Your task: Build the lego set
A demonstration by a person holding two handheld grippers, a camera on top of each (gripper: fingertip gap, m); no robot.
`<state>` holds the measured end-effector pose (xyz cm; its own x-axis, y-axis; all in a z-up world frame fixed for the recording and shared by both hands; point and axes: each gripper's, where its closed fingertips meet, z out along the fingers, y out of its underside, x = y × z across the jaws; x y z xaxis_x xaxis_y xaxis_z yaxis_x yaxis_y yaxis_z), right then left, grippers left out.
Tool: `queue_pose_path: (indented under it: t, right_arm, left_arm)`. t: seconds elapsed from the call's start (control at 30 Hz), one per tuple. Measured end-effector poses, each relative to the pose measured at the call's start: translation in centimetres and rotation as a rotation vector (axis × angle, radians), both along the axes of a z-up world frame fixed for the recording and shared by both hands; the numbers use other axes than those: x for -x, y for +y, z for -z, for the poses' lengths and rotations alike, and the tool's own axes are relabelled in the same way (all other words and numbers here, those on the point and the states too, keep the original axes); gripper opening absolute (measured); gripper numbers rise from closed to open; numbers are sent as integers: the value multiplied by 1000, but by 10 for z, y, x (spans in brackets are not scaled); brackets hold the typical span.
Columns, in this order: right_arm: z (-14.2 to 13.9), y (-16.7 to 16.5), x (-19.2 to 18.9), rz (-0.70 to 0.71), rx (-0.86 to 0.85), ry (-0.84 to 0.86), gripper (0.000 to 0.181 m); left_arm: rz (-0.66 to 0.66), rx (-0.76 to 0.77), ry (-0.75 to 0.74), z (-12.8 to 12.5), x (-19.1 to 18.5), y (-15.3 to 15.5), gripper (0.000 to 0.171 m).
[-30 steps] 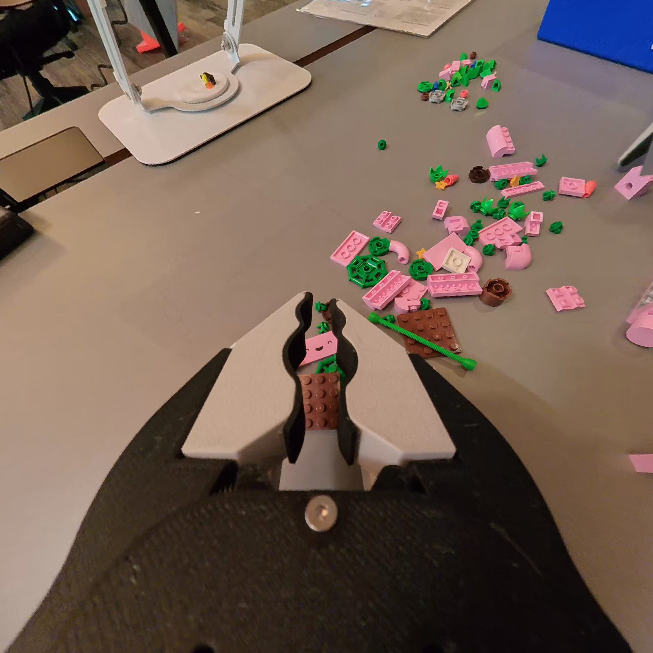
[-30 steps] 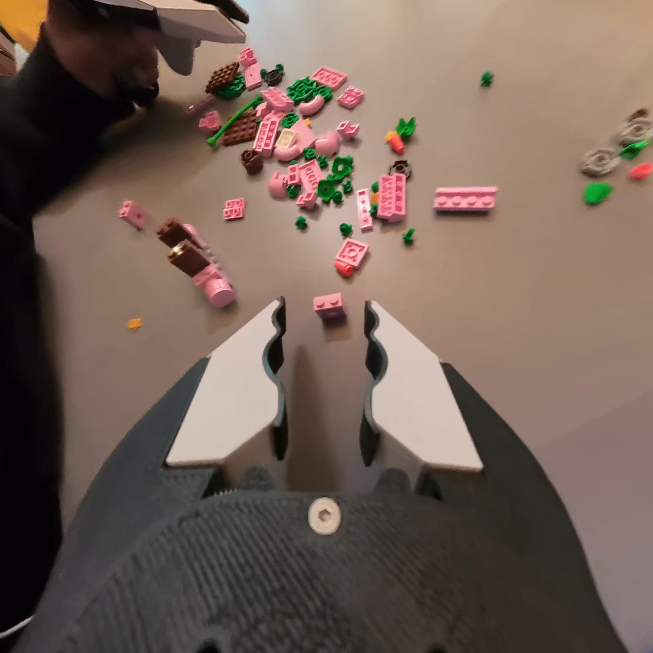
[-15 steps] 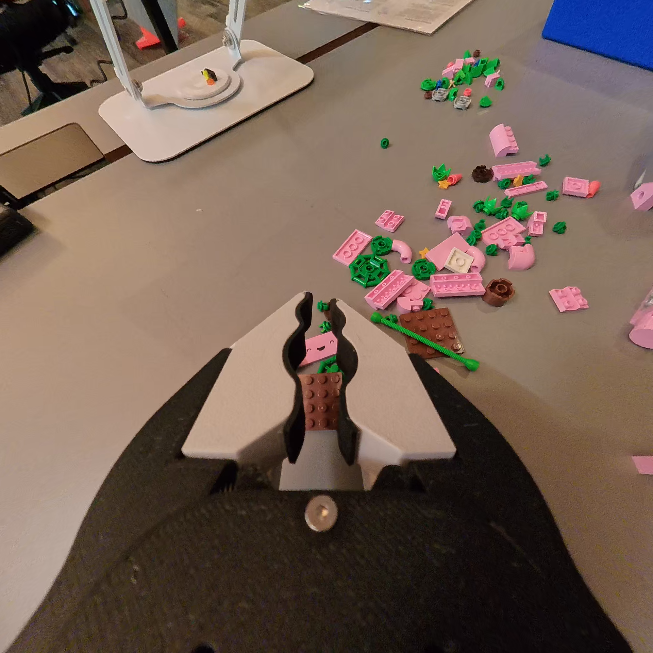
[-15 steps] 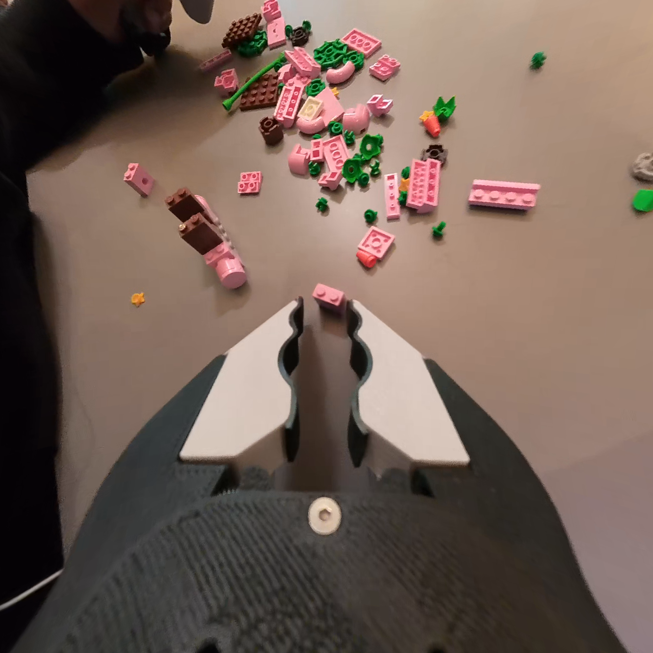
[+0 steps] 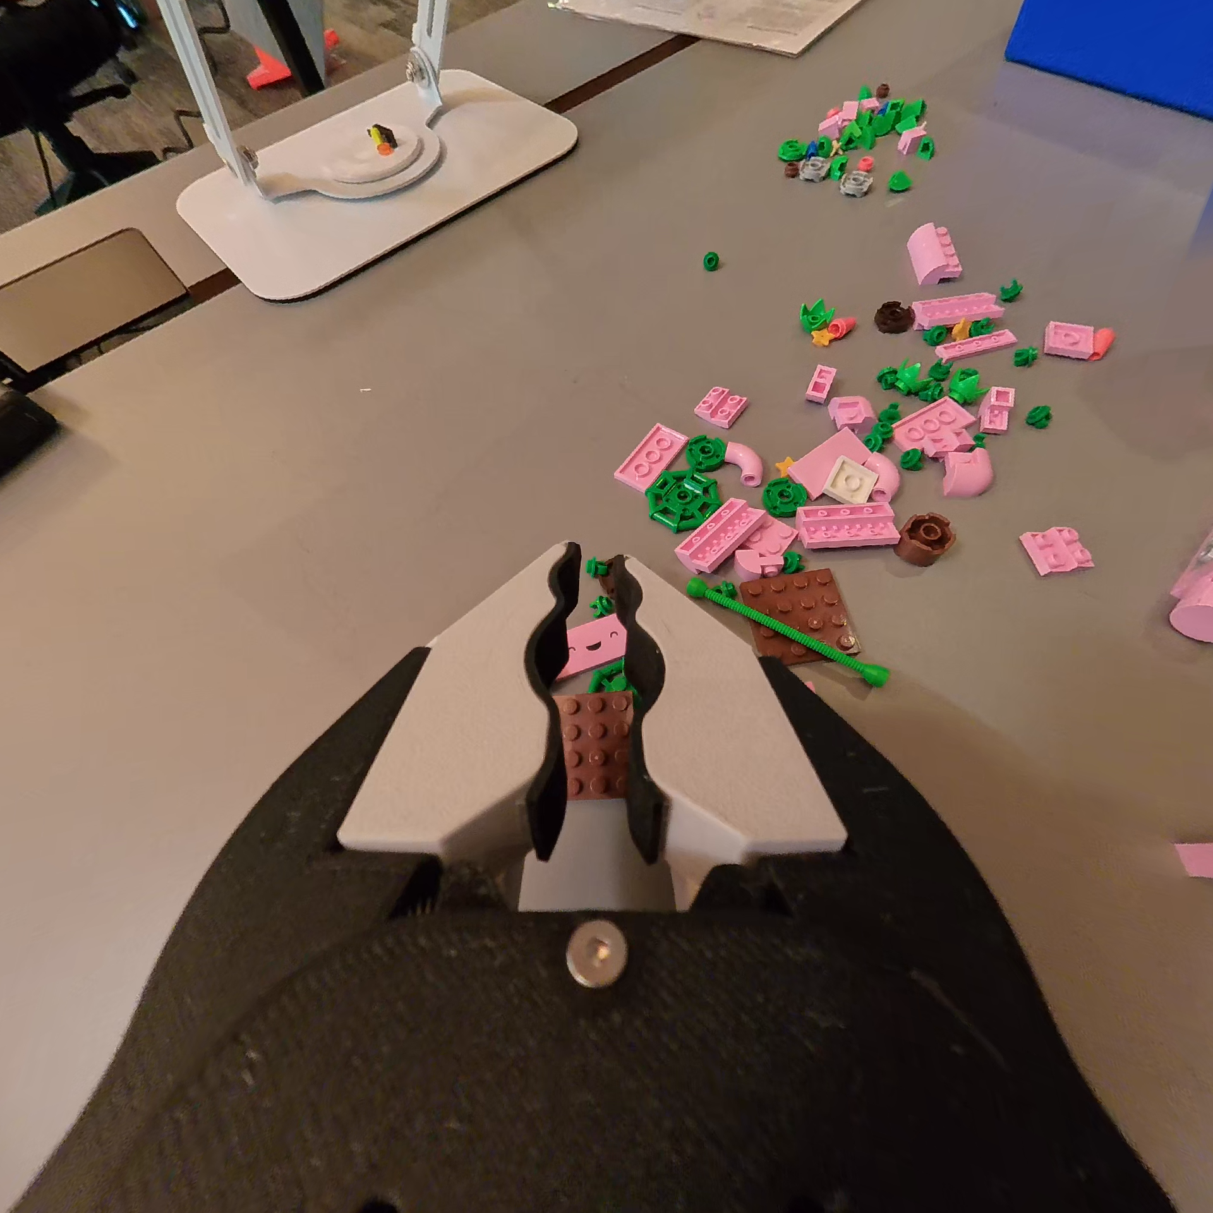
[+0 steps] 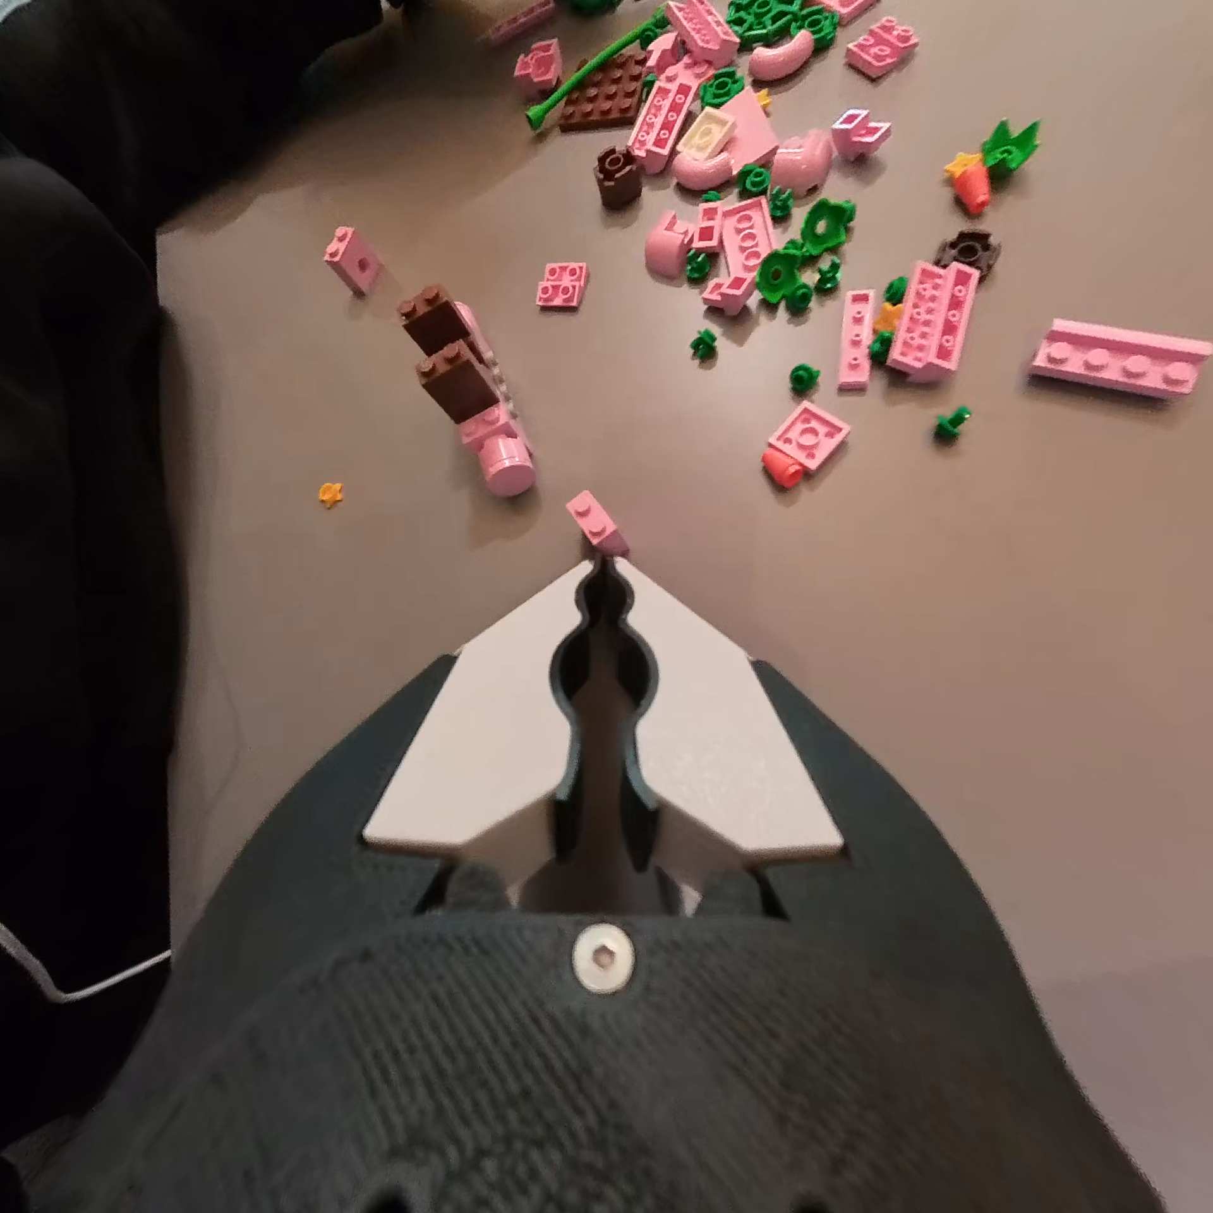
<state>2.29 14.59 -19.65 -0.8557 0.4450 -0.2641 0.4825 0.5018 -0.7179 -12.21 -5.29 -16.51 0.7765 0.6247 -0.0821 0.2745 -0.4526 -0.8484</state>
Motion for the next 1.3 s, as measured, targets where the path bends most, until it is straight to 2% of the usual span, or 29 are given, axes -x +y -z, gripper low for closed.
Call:
queue_pose_path:
  t: [0.2, 0.43, 0.5, 0.57, 0.63, 1.3]
  right_arm:
    - [0, 1, -2, -18, -10, 26, 0]
    - [-2, -1, 2, -20, -32, 109, 26]
    - [-1, -4, 4, -26, -61, 155, 24]
    - [1, -5, 9, -10, -99, 213, 12]
    - [1, -5, 8, -22, -105, 227, 6]
    - [1, -7, 2, -56, -79, 186, 7]
  left_arm:
    - [4, 7, 4, 0, 0, 1, 8]
    - [3, 9, 4, 1, 0, 1, 8]
    - [3, 11, 3, 1, 0, 1, 8]
    - [3, 11, 3, 1, 0, 1, 8]
    - [3, 13, 3, 1, 0, 1, 8]
    - [23, 36, 19, 2, -4, 5, 8]
